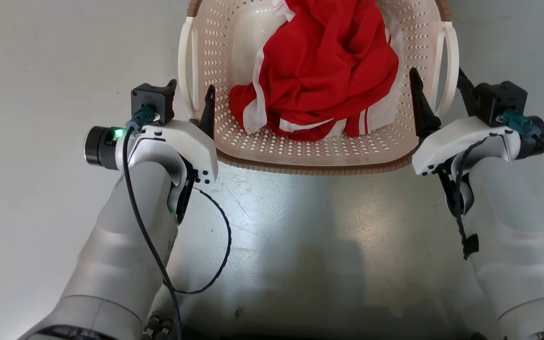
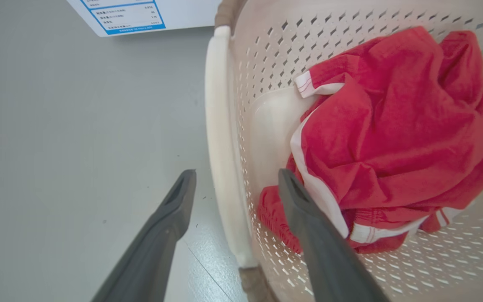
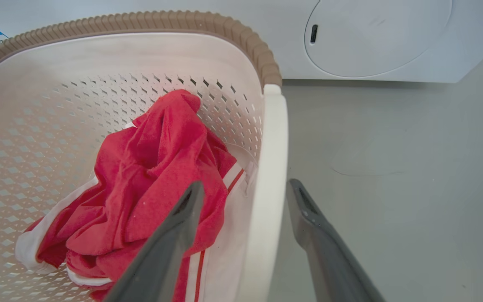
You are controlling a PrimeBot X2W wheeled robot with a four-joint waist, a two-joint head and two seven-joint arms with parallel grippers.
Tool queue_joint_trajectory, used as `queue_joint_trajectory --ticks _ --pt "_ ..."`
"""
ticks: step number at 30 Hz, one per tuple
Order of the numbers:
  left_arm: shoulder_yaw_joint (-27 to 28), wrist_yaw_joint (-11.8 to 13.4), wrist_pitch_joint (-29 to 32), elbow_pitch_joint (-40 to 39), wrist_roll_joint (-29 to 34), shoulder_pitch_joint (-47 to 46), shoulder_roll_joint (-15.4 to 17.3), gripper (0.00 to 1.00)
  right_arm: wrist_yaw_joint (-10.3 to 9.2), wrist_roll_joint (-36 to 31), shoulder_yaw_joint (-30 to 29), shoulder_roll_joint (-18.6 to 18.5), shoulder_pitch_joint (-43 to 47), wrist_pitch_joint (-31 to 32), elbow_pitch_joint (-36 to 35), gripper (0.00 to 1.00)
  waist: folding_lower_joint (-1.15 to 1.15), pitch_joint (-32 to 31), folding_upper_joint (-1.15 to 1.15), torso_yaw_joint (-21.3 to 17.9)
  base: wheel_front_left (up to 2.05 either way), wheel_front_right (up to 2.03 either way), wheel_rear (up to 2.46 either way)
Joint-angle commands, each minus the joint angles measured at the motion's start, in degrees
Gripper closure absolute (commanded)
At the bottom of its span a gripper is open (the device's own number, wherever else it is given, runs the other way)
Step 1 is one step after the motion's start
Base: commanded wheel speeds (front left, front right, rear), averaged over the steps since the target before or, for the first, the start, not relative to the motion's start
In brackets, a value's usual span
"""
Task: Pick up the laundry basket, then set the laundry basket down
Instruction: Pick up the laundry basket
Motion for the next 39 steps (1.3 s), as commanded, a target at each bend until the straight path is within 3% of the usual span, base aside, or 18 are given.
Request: queue_joint_trajectory --ticks 1,14,15,16,17,19,21,22,23,24,39 --pt "0.8 -0.4 -0.3 0.2 -0.4 0.0 1.5 0.0 0.36 0.2 1.5 1.2 0.7 -0.6 -0.3 0.0 0.0 0.2 0.0 -0.1 0.0 0.0 0.0" --pt "-4.4 -0.1 -0.3 6.2 -4.8 -3.2 1.5 0.0 0.36 2.0 3.4 1.2 -1.8 -0.6 4.4 0.0 0.0 0.8 0.0 -0.4 0.0 0.0 0.0" --pt "-4.8 -0.1 -0.3 6.4 -5.0 -3.4 1.5 0.0 0.36 2.2 3.4 1.2 -2.0 -0.6 4.9 0.06 0.0 0.8 0.0 -0.4 0.0 0.0 0.0" --pt "-5.7 0.0 -0.3 7.0 -5.5 -3.7 1.5 0.01 0.36 2.7 3.7 1.2 -2.4 -0.6 5.8 0.24 0.0 0.8 0.0 -0.5 0.0 0.0 0.0" --pt "-6.1 0.0 -0.3 7.3 -5.7 -3.8 1.5 0.11 0.36 2.8 3.8 1.2 -2.6 -0.6 6.3 0.31 0.0 0.8 0.0 -0.6 0.0 0.0 0.0" --pt "-6.9 0.1 -0.3 7.8 -6.2 -4.1 1.5 0.54 0.36 3.2 4.1 1.2 -2.9 -0.6 7.0 0.53 0.0 0.8 0.0 -0.7 0.0 0.0 0.0" --pt "-7.6 0.2 -0.3 8.2 -6.7 -4.4 1.5 0.79 0.36 3.5 4.3 1.2 -3.2 -0.6 7.7 0.62 0.0 0.9 0.0 -0.7 0.0 0.0 0.0" --pt "-8.0 0.2 -0.3 8.4 -7.0 -4.6 1.5 1.0 0.36 3.7 4.3 1.2 -3.4 -0.6 8.2 0.71 0.0 0.9 0.0 -0.7 0.0 0.0 0.0" --pt "-8.5 0.2 -0.3 8.6 -7.3 -4.6 1.5 1.0 0.36 3.7 4.2 1.2 -3.5 -0.6 8.6 0.97 0.0 0.9 0.0 -0.6 0.0 0.0 0.0" --pt "-9.0 0.2 -0.3 8.7 -7.7 -4.7 1.5 1.0 0.36 3.6 4.0 1.2 -3.7 -0.6 9.0 1.0 0.0 0.8 0.0 -0.6 0.0 0.0 0.0" --pt "-16.4 2.3 -0.3 8.7 -15.1 -2.9 1.5 1.0 0.36 4.2 2.8 1.2 -4.5 -0.6 15.7 1.0 0.0 -3.7 0.0 -0.9 0.0 0.0 0.0"
